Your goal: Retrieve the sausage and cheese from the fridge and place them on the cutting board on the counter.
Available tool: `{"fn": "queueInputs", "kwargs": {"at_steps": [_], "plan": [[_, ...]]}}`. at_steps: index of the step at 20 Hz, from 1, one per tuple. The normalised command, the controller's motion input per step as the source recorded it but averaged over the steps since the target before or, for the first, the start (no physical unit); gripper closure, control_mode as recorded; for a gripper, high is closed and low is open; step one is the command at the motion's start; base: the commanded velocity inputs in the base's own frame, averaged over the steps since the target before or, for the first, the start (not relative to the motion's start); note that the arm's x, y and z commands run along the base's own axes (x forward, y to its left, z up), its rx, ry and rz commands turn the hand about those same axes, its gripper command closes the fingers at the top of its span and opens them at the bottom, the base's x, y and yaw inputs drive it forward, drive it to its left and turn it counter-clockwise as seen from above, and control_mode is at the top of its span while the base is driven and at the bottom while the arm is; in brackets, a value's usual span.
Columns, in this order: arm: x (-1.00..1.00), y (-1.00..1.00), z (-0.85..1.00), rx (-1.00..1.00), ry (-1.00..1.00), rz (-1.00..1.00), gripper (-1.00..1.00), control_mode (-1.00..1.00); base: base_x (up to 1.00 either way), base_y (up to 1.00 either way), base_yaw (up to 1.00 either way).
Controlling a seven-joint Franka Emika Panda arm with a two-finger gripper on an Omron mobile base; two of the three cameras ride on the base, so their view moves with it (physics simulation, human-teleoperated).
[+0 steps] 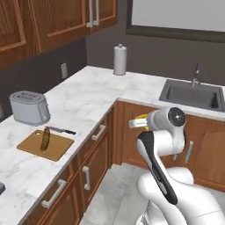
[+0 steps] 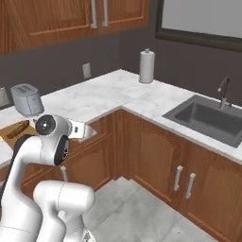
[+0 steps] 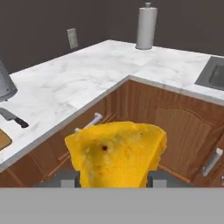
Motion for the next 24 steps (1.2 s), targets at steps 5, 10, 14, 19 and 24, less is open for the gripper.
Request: {"fn": "queueInputs", "kwargs": {"at_steps": [5,10,14,19,24], "plan": [[0.00,0.00,0.00,0.00,0.00,0.00,1.00,1.00,0.66,0.00,0.54],[0.00,0.00,0.00,0.00,0.00,0.00,1.00,1.00,0.51,0.00,0.66],[0.00,0.00,0.00,0.00,0.00,0.00,1.00,1.00,0.31,-0.01,0.81],[0.00,0.00,0.00,0.00,0.00,0.00,1.00,1.00,0.43,-0.01,0.68],[0.00,0.00,0.00,0.00,0.00,0.00,1.00,1.00,0.46,-0.16,0.44]]}}
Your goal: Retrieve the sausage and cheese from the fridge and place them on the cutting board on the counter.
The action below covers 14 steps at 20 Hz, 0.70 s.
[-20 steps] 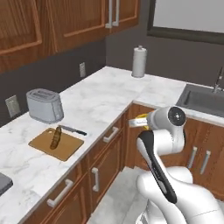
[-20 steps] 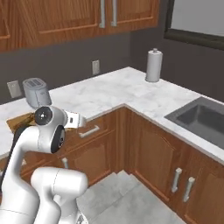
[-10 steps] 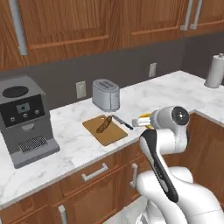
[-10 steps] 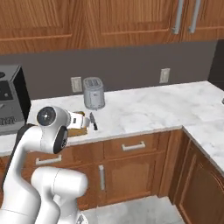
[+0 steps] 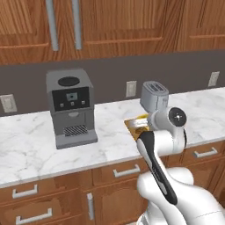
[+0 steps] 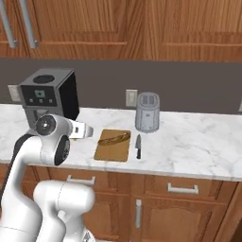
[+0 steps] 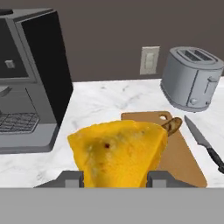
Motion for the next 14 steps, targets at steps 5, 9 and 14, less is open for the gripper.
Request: {"fn": "queueInputs", "kwargs": {"at_steps": [5,9,14], "plan": [[0.00,0.00,0.00,0.00,0.00,0.00,1.00,1.00,0.34,-0.39,0.26],[0.00,0.00,0.00,0.00,0.00,0.00,1.00,1.00,0.34,-0.46,0.18],[0.00,0.00,0.00,0.00,0.00,0.00,1.00,1.00,0.40,-0.46,0.12]]}}
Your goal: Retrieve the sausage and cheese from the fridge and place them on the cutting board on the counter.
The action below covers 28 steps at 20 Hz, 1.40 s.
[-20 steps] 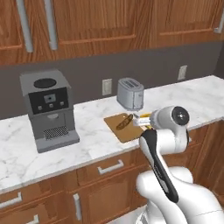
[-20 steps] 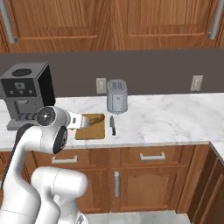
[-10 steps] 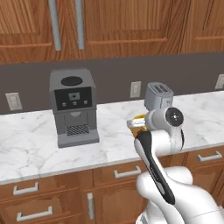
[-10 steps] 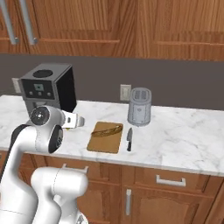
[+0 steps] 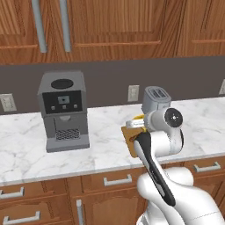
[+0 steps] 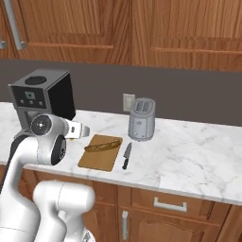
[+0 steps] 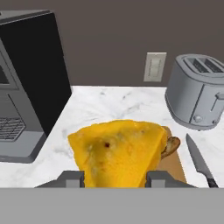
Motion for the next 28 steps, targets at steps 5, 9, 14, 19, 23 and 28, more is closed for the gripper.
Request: {"fn": "queueInputs", "kwargs": {"at_steps": [5,9,14,19,23,28], "plan": [[0.00,0.00,0.00,0.00,0.00,0.00,1.00,1.00,0.39,-0.10,0.04],[0.00,0.00,0.00,0.00,0.00,0.00,1.00,1.00,0.00,0.00,0.00],[0.00,0.00,0.00,0.00,0.00,0.00,1.00,1.00,0.00,0.00,0.00],[0.00,0.00,0.00,0.00,0.00,0.00,1.00,1.00,0.00,0.00,0.00],[0.00,0.00,0.00,0.00,0.00,0.00,1.00,1.00,0.00,0.00,0.00],[0.00,0.00,0.00,0.00,0.00,0.00,1.00,1.00,0.00,0.00,0.00]]}}
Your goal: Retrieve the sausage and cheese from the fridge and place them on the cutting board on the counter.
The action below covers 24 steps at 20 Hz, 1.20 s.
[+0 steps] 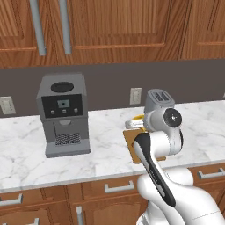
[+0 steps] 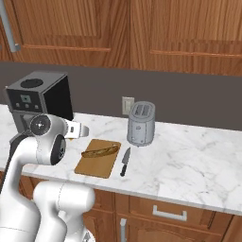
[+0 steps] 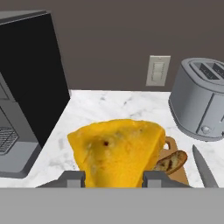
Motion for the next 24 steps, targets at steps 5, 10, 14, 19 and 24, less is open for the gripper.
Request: {"fn": "queueInputs", "kwargs": {"at_steps": [5,10,14,19,24], "plan": [[0.00,0.00,0.00,0.00,0.00,0.00,1.00,-1.00,0.00,0.00,0.00],[0.00,0.00,0.00,0.00,0.00,0.00,1.00,-1.00,0.00,0.00,0.00],[-0.02,0.00,0.00,0.00,0.00,0.00,1.00,-1.00,0.00,0.00,0.00],[-0.15,-0.26,-0.27,0.03,0.16,-0.14,1.00,-1.00,0.00,0.00,0.00],[-0.02,-0.26,-0.55,0.11,0.34,-0.22,1.00,-1.00,0.00,0.00,0.00]]}}
